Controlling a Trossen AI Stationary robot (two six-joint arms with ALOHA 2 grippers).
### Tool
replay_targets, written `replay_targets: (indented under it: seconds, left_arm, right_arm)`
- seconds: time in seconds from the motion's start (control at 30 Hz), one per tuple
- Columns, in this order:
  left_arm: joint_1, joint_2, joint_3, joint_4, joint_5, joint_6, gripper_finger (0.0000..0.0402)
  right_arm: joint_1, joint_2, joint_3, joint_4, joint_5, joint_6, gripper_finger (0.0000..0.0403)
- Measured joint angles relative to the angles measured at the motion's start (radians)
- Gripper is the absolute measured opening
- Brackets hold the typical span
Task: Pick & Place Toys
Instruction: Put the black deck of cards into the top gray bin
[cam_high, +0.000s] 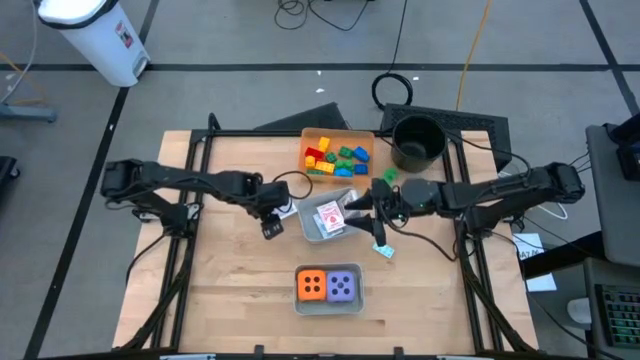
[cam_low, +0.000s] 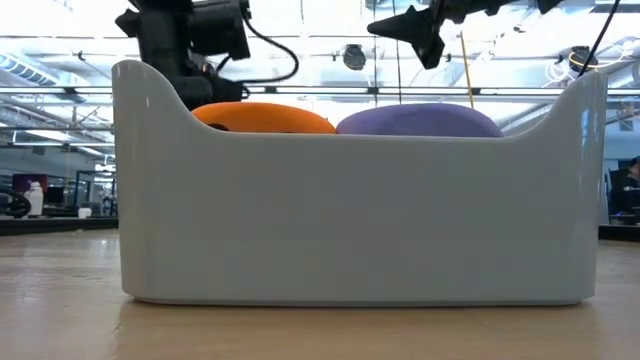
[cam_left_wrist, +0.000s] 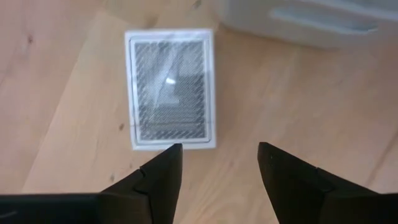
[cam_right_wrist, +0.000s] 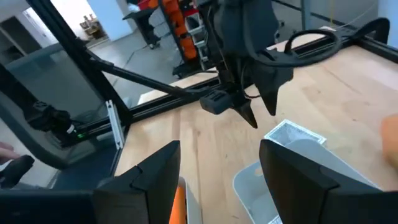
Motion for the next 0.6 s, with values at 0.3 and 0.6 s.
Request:
replay_targets:
  seconds: [0.3,0.6]
  left_arm:
    - [0.053,0.035,0.000,-0.006,0.014,0.046,0.0288]
    - [0.097,0.094,-0.001,0.025,-0.044,0.115,0.0379]
  right_arm:
    - [0.022,0.000,0.000,-0.007,0.088,-0.008,0.0212]
    - [0.018,0.000,0.000,-0.008,0.141,-0.008,0.0212]
